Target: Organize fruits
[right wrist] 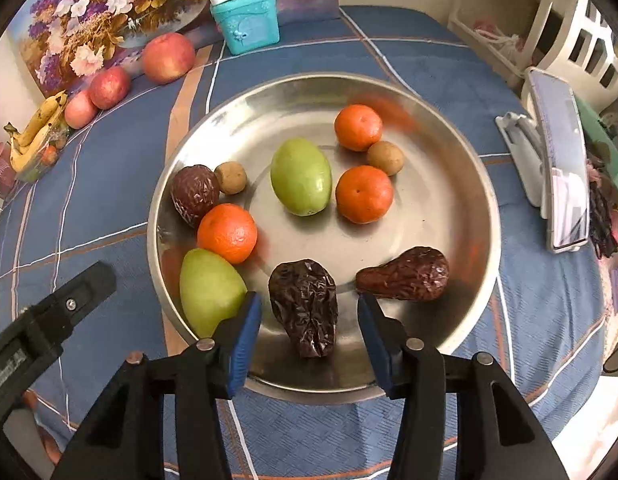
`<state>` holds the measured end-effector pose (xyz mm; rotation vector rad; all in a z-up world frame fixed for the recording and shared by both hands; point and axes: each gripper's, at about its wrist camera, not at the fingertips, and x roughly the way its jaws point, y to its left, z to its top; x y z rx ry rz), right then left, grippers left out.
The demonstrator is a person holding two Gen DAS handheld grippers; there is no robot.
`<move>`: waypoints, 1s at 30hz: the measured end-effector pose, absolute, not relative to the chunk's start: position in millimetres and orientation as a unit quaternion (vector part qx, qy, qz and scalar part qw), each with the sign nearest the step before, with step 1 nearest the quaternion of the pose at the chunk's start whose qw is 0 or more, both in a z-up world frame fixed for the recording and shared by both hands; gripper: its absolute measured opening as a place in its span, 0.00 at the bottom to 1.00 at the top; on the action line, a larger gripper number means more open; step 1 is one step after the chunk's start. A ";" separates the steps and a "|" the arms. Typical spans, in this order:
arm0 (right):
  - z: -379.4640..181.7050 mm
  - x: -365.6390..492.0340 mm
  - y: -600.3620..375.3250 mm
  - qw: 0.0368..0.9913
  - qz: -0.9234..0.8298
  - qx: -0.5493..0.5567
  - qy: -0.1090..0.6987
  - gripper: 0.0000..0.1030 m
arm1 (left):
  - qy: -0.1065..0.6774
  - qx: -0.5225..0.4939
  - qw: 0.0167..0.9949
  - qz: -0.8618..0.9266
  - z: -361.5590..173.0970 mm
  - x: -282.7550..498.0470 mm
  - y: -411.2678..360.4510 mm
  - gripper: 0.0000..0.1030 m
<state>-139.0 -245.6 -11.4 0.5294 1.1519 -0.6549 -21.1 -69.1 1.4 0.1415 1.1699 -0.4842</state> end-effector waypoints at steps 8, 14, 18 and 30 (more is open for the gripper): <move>-4.4 -159.0 -239.5 0.767 -0.315 0.248 0.501 0.69 | 0.534 0.086 0.817 -0.202 0.7 -26.7 -44.6 1.00; -3.3 -173.7 -229.9 0.776 -0.301 0.263 0.488 0.76 | 0.534 0.095 0.813 -0.211 1.4 -37.9 -38.1 1.00; -1.7 -176.3 -221.3 0.785 -0.295 0.254 0.482 0.84 | 0.533 0.116 0.812 -0.208 2.4 -48.0 -37.5 1.00; -0.6 -172.0 -202.5 0.796 -0.284 0.229 0.483 0.89 | 0.529 0.146 0.818 -0.170 8.2 -56.5 -31.8 1.00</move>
